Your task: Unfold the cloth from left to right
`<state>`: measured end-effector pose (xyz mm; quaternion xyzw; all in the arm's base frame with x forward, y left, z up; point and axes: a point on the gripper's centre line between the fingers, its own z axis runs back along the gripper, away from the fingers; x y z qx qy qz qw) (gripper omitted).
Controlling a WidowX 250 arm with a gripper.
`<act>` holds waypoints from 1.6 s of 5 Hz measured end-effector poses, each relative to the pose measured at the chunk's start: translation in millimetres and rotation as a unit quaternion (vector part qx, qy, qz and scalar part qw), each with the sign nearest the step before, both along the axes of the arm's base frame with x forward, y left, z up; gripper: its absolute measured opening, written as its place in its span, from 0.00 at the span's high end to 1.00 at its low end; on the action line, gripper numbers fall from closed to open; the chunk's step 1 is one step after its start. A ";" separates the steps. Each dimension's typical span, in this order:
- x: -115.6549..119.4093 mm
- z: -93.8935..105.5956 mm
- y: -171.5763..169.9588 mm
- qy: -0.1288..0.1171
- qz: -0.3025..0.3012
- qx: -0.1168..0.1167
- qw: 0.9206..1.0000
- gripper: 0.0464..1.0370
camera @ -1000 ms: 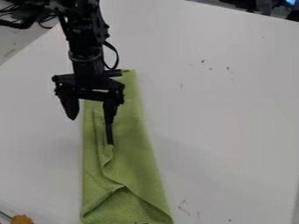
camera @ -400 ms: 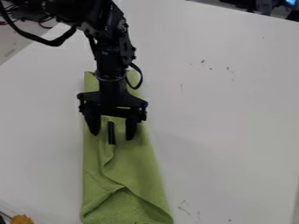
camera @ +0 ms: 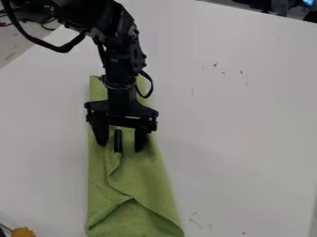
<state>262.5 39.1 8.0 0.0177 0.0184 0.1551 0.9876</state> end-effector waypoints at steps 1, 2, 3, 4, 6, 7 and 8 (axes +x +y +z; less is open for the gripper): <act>-1.6 2.1 1.2 0.011 -0.002 0.003 1.000 0.07; -2.1 2.2 1.9 0.013 0.001 0.005 1.000 0.19; -1.9 2.1 2.0 0.012 0.003 0.004 1.000 0.49; -1.5 0.9 0.9 0.007 0.006 0.001 1.000 0.77; -2.7 2.1 1.6 0.008 0.016 0.006 1.000 0.98; 14.0 26.3 -9.1 -0.007 0.002 0.023 1.000 0.99; 47.4 59.9 -28.3 -0.030 -0.007 0.033 0.999 0.99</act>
